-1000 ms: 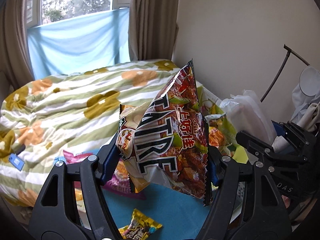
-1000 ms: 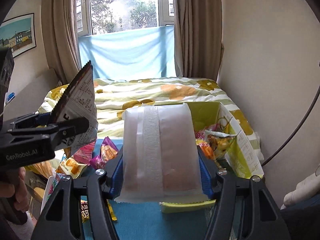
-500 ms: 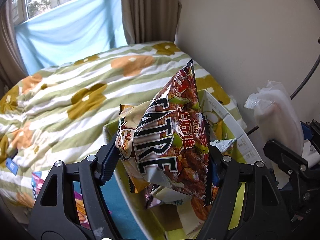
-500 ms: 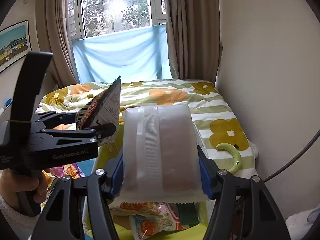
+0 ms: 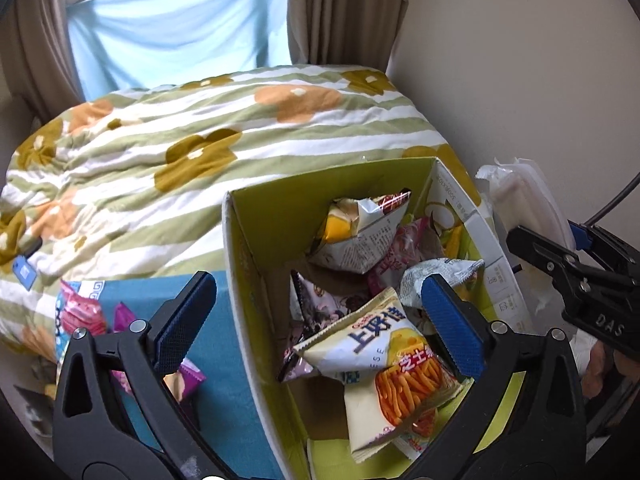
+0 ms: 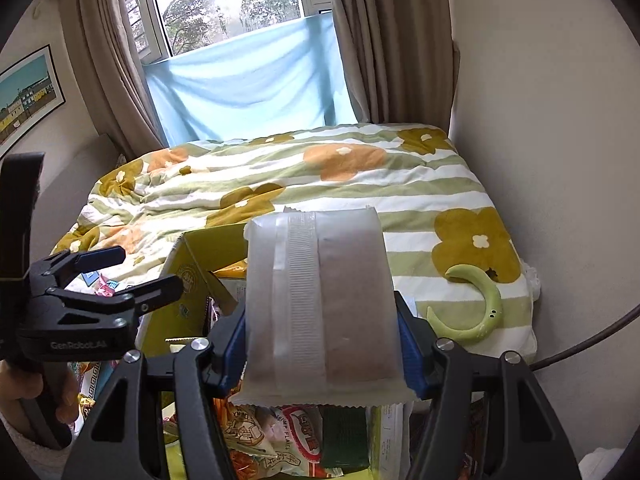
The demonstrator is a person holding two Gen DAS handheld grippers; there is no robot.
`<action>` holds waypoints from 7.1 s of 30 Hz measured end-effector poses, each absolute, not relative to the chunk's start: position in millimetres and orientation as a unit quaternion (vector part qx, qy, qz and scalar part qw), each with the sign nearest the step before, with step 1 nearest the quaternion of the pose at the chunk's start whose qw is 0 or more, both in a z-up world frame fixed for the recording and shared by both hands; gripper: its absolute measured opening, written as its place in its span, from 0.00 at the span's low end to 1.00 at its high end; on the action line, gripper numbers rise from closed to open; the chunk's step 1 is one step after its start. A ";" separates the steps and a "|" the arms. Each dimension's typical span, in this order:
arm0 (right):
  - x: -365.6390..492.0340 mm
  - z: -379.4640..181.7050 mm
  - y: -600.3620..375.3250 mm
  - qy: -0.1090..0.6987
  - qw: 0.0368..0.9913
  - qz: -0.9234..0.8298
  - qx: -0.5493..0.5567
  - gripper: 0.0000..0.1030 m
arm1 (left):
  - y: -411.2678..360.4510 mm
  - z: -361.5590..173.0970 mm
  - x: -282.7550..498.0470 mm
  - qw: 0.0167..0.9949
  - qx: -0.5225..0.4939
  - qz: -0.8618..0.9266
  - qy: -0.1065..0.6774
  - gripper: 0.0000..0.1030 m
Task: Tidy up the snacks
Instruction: 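Carry both held snacks over the cardboard box and release them inside, then withdraw both tools from the box toward the remaining snacks, then grasp the chiffon cake bag with the left gripper while the right gripper grasps the yellow Pillows bag, then carry both held snacks over the cardboard box and release them inside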
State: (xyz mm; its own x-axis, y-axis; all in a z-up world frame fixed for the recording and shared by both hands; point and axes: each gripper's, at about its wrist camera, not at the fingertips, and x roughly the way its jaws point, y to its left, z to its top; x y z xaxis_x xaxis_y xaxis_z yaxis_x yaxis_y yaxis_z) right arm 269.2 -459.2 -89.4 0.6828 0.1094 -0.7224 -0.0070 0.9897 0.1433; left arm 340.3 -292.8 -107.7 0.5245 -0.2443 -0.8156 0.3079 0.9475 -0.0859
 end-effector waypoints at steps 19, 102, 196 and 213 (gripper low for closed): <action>312.4 -104.8 -471.6 0.391 0.913 0.053 0.099 0.99 | -238.3 -108.4 297.0 0.880 -0.002 -0.077 0.468 0.99; 154.7 -274.3 -116.5 0.567 0.748 -0.016 0.346 0.99 | 74.4 -282.5 333.6 0.786 0.068 -0.211 0.577 0.96; 209.1 -65.4 -452.7 0.376 0.920 0.027 0.103 0.43 | -315.5 -76.7 316.1 0.877 0.009 -0.202 0.436 0.86; 250.7 -94.0 -466.8 0.411 0.903 0.067 0.109 0.43 | -266.5 -106.9 293.9 0.868 -0.026 -0.144 0.474 0.99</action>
